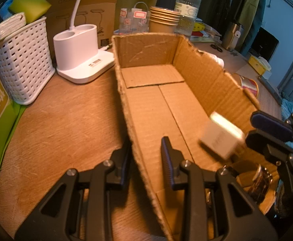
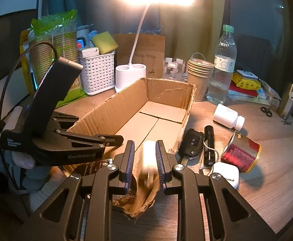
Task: Organize rigid objects
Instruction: 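Carry the white charger into the box and release it, then grasp the white earbud case with the right gripper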
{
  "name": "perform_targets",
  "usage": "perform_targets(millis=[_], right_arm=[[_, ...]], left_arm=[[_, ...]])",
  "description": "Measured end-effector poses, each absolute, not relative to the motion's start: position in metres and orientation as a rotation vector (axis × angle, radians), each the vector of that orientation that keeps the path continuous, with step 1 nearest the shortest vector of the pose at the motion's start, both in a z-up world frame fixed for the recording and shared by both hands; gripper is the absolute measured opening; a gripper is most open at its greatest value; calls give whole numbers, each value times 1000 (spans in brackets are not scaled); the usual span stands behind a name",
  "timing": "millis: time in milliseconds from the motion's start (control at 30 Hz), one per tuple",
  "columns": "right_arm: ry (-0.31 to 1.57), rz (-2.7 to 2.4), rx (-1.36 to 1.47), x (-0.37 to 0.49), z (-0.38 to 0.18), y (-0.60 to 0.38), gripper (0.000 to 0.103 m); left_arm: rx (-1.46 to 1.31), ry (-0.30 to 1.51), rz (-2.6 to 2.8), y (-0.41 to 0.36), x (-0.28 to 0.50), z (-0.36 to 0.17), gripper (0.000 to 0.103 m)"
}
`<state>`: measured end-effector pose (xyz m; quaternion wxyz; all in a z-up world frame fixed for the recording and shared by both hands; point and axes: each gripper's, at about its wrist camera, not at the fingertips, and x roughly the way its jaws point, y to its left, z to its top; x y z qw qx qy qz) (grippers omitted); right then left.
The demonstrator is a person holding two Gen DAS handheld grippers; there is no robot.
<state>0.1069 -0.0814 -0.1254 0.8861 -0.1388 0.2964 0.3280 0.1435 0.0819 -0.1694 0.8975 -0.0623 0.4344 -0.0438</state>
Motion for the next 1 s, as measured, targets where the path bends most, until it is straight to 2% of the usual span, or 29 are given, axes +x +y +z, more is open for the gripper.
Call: perform_targets(millis=[167,433,1000], right_arm=[[619,687,-280,107,-124,-82,24],[592,675,-253,104,-114,-92,40],[577,546,-186,122,-104,-140,43]], left_arm=[[-130,900,-92,80,144,-169,31],[-129,900,-92,81,144,-169,31],[-129,900,-92,81,144,-169,31]])
